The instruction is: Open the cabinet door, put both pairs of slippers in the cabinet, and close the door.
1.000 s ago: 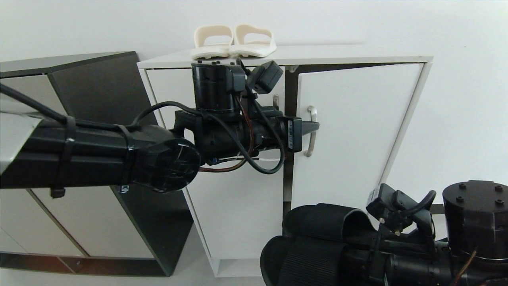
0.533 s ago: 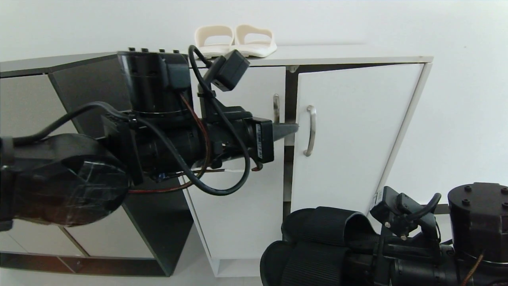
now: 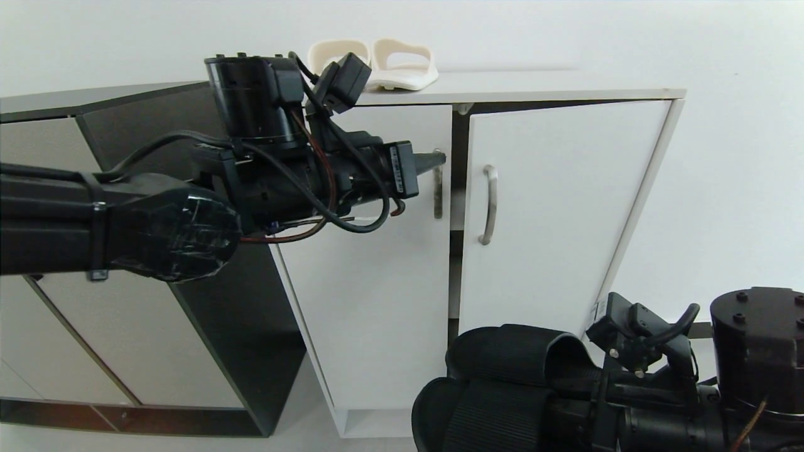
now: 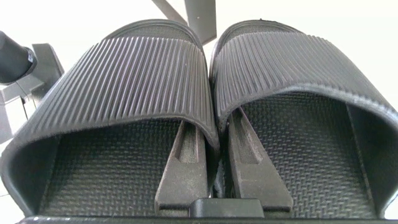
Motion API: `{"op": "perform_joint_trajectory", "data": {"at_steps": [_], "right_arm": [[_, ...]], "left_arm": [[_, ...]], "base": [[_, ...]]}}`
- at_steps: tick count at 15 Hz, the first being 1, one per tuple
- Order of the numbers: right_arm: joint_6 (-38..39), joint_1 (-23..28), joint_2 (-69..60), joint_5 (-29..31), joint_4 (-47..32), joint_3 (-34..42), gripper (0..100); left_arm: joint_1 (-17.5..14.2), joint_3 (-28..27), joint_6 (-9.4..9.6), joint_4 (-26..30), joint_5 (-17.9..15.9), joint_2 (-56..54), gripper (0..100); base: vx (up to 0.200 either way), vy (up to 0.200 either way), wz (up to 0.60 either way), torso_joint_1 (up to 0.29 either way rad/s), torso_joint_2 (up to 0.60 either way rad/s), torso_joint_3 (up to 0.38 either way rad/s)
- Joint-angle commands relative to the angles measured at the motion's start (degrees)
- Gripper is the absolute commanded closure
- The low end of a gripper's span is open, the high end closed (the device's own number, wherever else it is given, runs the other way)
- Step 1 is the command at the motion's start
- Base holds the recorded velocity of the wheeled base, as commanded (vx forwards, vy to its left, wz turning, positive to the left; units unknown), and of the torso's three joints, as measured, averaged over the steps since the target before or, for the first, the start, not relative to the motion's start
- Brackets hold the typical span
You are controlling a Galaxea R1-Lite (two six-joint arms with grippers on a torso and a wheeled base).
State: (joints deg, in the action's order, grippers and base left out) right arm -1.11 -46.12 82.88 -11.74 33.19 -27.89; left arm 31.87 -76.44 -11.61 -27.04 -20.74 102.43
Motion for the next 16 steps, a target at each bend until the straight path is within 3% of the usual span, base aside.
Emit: {"op": "perform_joint_trajectory", "data": {"at_steps": [1, 6, 10, 12, 13, 16], "right_arm": [[-0.03, -0.03, 0.0, -0.04, 0.03, 0.03, 100], [-0.12, -0.03, 0.17, 0.05, -0.06, 0.12, 100], [-0.21, -0.29, 0.35, -0.04, -0.24, 0.21, 100], [-0.21, -2.66, 0.26, 0.05, -1.55, 1.09, 100], [-0.21, -3.01, 0.17, 0.05, -1.91, 1.09, 100], [-0.21, -4.24, 0.08, 0.05, -2.61, 1.61, 100]], "left_arm": [[0.57, -7.85, -0.35, 0.85, 0.08, 7.17, 100], [3.38, -14.36, -0.35, 3.22, 1.93, 10.95, 100], [3.91, -14.09, -0.35, 3.13, 2.98, 10.87, 100], [7.16, -10.75, -0.44, 2.61, 6.67, 10.25, 100], [7.86, -9.96, -0.26, 2.25, 7.03, 10.16, 100], [13.84, -6.53, -0.44, -0.21, 7.82, 7.0, 100]], "base": [[0.0, 0.0, 0.0, 0.0, 0.0, 0.0], [0.0, 0.0, 0.0, 0.0, 0.0, 0.0], [0.0, 0.0, 0.0, 0.0, 0.0, 0.0], [-0.2, 0.0, 0.0, 0.01, 0.0, 0.002], [-0.2, 0.0, 0.0, -0.002, 0.0, -0.002], [-0.2, 0.0, 0.0, -0.001, 0.0, 0.007]]}}
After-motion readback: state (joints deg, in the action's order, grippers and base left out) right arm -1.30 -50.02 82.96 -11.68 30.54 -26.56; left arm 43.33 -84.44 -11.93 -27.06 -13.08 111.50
